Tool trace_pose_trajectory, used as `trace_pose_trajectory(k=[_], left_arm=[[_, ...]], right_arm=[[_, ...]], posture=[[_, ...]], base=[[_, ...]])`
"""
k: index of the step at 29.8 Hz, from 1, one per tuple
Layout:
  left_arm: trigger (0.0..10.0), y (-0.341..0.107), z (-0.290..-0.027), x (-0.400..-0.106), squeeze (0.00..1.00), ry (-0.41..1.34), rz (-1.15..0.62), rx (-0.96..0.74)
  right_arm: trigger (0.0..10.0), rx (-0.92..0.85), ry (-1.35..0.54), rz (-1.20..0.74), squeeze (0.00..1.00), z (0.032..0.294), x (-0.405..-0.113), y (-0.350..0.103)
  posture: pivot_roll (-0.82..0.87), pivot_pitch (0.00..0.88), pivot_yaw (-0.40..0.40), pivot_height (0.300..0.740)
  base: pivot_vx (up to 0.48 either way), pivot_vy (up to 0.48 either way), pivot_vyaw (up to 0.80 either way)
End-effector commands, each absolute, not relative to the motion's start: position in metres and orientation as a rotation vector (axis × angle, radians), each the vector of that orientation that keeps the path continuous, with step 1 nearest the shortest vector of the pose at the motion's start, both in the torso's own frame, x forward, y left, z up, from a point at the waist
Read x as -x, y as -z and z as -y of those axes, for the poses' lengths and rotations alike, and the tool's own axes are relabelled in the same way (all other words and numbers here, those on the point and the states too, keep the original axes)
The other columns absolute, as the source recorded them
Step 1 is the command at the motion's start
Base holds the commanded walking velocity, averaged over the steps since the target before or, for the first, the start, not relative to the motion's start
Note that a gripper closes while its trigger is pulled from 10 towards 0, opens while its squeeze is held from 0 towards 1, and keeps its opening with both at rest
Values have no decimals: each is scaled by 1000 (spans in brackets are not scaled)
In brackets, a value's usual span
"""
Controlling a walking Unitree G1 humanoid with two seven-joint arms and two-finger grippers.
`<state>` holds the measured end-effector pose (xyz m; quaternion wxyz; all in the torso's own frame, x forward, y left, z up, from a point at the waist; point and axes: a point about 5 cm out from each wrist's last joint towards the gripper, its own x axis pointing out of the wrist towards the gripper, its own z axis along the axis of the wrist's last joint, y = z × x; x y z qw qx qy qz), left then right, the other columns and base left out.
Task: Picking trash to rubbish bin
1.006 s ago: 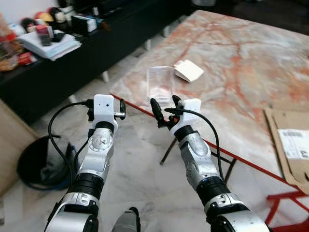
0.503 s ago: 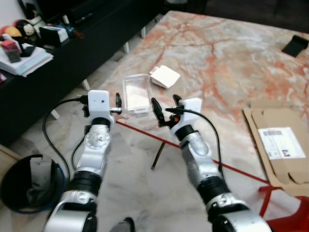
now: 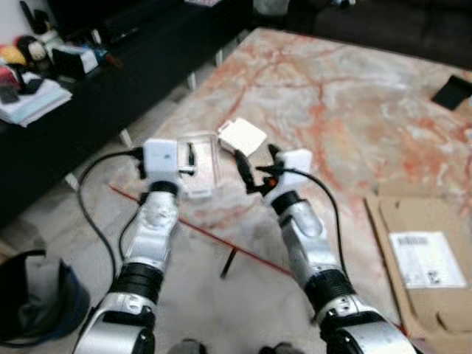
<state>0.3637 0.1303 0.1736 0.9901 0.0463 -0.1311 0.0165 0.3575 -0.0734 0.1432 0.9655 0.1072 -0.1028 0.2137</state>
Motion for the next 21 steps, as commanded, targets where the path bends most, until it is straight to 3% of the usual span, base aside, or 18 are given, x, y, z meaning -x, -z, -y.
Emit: trace_pose_trajectory(k=[1, 21], left_arm=[[10000, -175, -142, -363, 0, -68, 270, -100], [10000, -165, -143, -360, 0, -21, 223, -105]], right_arm=[[10000, -237, -468, 208, 0, 62, -356, -146], [10000, -230, -466, 197, 0, 62, -356, -144]], posture=[[135, 166, -18, 740], [135, 171, -21, 740]], base=[[371, 0, 0], [0, 0, 0]])
